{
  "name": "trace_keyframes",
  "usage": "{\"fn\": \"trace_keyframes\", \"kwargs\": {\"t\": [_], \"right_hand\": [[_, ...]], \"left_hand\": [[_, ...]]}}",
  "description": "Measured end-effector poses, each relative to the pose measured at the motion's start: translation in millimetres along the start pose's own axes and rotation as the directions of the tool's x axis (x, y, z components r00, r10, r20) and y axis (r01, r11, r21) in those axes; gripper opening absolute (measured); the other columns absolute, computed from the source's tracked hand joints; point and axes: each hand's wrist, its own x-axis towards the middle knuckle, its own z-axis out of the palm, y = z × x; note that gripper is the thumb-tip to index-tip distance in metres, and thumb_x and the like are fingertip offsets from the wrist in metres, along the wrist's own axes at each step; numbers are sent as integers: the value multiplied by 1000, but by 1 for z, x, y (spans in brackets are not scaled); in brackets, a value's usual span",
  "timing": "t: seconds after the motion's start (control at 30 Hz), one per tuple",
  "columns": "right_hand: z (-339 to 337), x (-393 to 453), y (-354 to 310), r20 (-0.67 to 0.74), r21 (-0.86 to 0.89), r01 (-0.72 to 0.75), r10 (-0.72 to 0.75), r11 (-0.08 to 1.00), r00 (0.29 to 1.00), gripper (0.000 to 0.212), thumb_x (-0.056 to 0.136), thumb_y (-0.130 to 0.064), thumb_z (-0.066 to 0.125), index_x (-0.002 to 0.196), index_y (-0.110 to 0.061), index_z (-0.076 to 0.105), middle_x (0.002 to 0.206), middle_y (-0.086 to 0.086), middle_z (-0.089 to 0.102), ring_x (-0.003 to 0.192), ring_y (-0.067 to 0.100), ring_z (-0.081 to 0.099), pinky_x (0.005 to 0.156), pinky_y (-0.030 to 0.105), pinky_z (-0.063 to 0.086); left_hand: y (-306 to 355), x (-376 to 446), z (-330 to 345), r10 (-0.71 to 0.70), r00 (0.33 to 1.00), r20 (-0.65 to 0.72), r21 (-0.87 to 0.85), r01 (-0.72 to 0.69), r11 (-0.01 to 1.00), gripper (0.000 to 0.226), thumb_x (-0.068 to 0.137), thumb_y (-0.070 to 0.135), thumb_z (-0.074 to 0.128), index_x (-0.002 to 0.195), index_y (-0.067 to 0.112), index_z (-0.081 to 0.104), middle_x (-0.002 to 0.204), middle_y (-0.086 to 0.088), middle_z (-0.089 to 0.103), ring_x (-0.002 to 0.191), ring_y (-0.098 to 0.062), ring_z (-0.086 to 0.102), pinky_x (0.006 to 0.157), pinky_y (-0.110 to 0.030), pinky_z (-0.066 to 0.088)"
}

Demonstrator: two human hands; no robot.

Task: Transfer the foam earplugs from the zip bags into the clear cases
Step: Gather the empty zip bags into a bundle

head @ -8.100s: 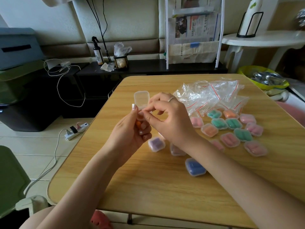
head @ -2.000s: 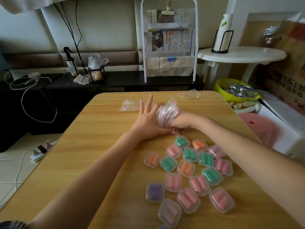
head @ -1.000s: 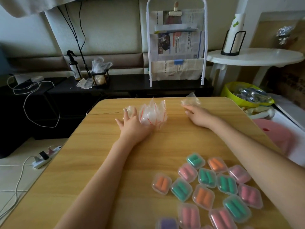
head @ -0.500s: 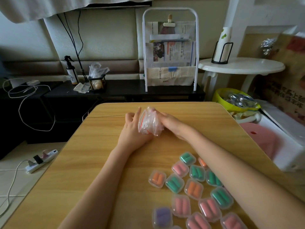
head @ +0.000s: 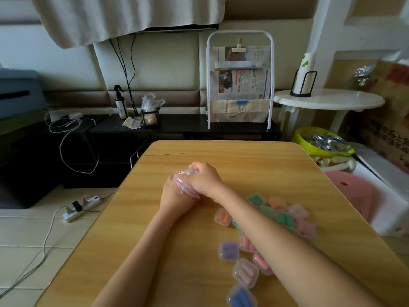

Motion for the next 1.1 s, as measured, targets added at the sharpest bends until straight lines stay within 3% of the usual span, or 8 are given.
{"fn": "trace_keyframes", "kwargs": {"t": [0.17,0.4,0.47,0.57,0.77,0.87,1.0,1.1], "right_hand": [[25,-34,-11,-66,23,92,-91,995,994,16,84,-27,69,81,-14,60,80,0,60,73,15,53,49,11,35],[67,-69,-39,-109,331,94,-61,939,992,20,85,-26,69,100,-13,64,90,-1,62,83,14,57,63,18,43],[81,-77,-47,-124,404,103,-57,909,991,8,86,-22,66,88,-20,59,92,1,64,86,18,59,70,25,48],[102,-93,-60,-103,536,125,-82,835,991,22,86,-13,60,94,-33,54,108,3,62,101,24,61,87,41,53],[143,-135,-90,19,563,251,-315,788,949,44,91,-7,43,126,-29,58,125,-9,58,116,4,53,104,32,45],[167,-152,-102,-2,526,327,-384,785,923,47,87,-5,42,121,-30,62,128,-1,58,118,12,54,100,30,46],[204,-177,-115,18,529,312,-377,790,926,43,86,2,43,110,-26,66,122,4,58,110,13,55,87,15,48],[238,-189,-123,56,530,283,-366,800,929,36,85,0,45,104,-23,66,115,6,63,104,17,59,84,18,51]], "left_hand": [[-13,-39,-16,-66,996,-54,-24,65,998,29,76,27,59,103,17,59,107,-1,54,105,-24,49,93,-37,40],[-23,-99,-60,-217,946,-239,-598,32,801,49,53,30,76,99,35,58,103,-2,64,101,-24,61,83,-42,54],[-19,-113,-74,-280,938,-204,-771,22,637,47,55,15,71,98,31,61,97,-4,67,92,-20,66,73,-33,57],[-24,-128,-90,-426,891,-155,-916,33,401,54,56,4,46,103,25,61,98,-14,67,93,-32,66,78,-50,55],[-43,-162,-118,-580,769,-270,-946,-101,308,41,78,-4,38,115,-4,56,71,-7,54,61,-16,53,50,-17,47],[-51,-185,-135,-654,705,-274,-961,-173,216,37,61,7,43,91,-12,55,57,-6,43,50,-17,41,37,-20,36],[-64,-212,-167,-534,752,-385,-905,-422,59,43,75,10,33,110,-3,55,75,-11,62,68,-22,62,59,-23,52],[-85,-230,-182,-538,698,-473,-878,-424,222,39,77,26,45,103,2,61,73,-6,63,69,-17,62,64,-25,50]]}}
